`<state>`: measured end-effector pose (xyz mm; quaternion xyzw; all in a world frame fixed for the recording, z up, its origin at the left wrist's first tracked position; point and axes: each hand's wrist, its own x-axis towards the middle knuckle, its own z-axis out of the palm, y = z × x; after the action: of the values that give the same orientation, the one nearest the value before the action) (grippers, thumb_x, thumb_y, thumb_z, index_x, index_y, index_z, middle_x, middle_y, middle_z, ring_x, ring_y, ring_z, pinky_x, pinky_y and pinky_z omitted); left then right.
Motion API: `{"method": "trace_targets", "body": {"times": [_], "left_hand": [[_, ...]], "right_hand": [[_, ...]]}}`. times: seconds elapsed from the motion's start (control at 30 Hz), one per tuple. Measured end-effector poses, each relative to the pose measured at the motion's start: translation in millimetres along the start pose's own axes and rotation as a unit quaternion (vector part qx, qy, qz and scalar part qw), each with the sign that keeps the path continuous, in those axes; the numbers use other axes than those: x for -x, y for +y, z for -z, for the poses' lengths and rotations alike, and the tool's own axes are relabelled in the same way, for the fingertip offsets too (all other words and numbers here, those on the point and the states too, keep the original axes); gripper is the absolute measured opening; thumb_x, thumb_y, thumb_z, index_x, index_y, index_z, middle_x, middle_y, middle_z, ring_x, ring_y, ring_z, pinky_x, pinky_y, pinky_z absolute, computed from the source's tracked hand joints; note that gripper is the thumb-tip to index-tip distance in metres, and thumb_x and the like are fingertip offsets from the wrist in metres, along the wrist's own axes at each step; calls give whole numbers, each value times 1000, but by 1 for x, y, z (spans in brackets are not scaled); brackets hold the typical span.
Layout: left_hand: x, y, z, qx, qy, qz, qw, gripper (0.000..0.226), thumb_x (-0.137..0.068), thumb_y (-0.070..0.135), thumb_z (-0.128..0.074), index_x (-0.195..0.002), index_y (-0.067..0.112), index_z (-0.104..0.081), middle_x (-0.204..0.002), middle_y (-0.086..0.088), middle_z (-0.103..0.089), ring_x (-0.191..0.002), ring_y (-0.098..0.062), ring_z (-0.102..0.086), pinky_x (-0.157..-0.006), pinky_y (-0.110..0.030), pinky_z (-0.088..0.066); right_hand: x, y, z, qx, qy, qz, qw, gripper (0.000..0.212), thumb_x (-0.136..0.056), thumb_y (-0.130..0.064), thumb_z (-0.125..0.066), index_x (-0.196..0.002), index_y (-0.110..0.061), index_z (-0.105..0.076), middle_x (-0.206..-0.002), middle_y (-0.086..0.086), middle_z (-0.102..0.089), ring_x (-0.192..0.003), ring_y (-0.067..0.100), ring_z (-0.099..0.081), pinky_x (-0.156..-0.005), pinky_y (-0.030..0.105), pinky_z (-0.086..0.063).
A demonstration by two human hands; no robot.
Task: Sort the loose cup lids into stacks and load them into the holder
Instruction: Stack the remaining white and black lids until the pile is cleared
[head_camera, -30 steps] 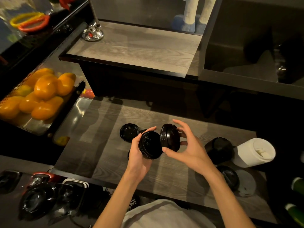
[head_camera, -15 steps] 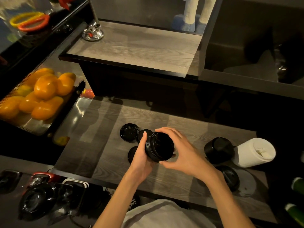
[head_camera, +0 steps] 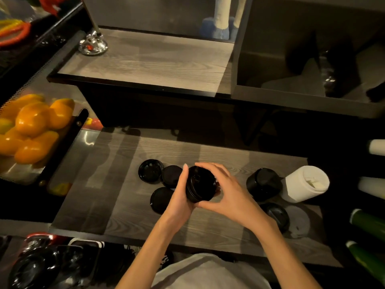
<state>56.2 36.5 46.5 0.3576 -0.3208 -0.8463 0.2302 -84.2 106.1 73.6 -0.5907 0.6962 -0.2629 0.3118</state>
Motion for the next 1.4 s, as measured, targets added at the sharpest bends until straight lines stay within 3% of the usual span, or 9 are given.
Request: {"method": "trace_targets", "body": {"times": [0.37,0.6,0.7,0.77,0.87,0.93,1.03,1.17,1.4], "left_hand": [[-23,-36,-50,-163,-102,83,978,56,-102,60,-34,-135,25,-62,-128,1,-71,-121,-12,-65,-105,-32,-50],[-57,-53,-76,-270,-130,33,954,34,-97,24,-67,-129,15,-64,-116,-10,-75,-111,-21,-71,-97,-35,-57],[-74,-70,-87,-250,-120,53,959,32,-98,12,-64,-130,12,-65,-120,-11,-74,-115,-24,-69,-97,-40,-57],[-81,-81,-95,-205,-115,76,969,33,-99,9,-62,-131,11,-64,-122,-12,-73,-116,-26,-68,-93,-40,-58],[-84,-93,-100,-170,-121,98,973,38,-96,3,-64,-133,9,-61,-122,-11,-72,-115,-27,-68,-98,-46,-56],[-85,-99,-100,-190,-124,105,968,36,-95,9,-67,-131,9,-63,-118,-10,-74,-112,-25,-70,-98,-47,-57],[-87,-102,-99,-256,-110,98,955,33,-95,27,-71,-120,6,-69,-112,-12,-75,-104,-22,-73,-85,-35,-61],[-92,-114,-94,-295,-80,102,947,35,-93,19,-72,-122,1,-64,-115,-23,-71,-99,-27,-74,-81,-34,-62],[-93,-132,-92,-405,-50,51,912,28,-88,23,-79,-110,8,-71,-96,-13,-74,-90,-25,-75,-83,-44,-63]], "right_hand": [[62,46,12,-107,133,-101,980,83,-77,-33,-88,-141,-54,-39,-139,-18,-49,-130,-1,-49,-106,32,-51],[93,99,43,-49,84,-125,987,90,-73,-34,-90,-143,-57,-38,-147,-21,-40,-139,4,-42,-114,43,-46],[103,116,55,-96,88,-164,978,102,-67,-52,-92,-148,-58,-31,-154,-20,-38,-142,3,-38,-115,37,-40],[111,127,61,-205,122,-221,946,99,-62,-61,-91,-145,-53,-38,-152,-16,-47,-137,3,-47,-110,34,-44],[116,139,59,-413,179,-292,844,58,-82,-21,-85,-132,-26,-57,-134,5,-66,-113,15,-71,-92,39,-61],[120,148,57,-446,202,-313,814,52,-87,-8,-79,-134,-16,-57,-126,8,-70,-112,19,-72,-87,37,-63],[124,162,56,-402,215,-312,834,44,-90,-19,-78,-132,-24,-64,-122,-1,-72,-116,14,-68,-91,31,-60],[122,171,53,-213,225,-314,897,39,-92,-35,-76,-130,-26,-68,-115,-8,-73,-103,0,-65,-84,14,-50],[130,183,41,-186,268,-348,879,35,-89,-36,-80,-120,-23,-71,-103,-11,-71,-100,2,-65,-79,16,-48]]}}
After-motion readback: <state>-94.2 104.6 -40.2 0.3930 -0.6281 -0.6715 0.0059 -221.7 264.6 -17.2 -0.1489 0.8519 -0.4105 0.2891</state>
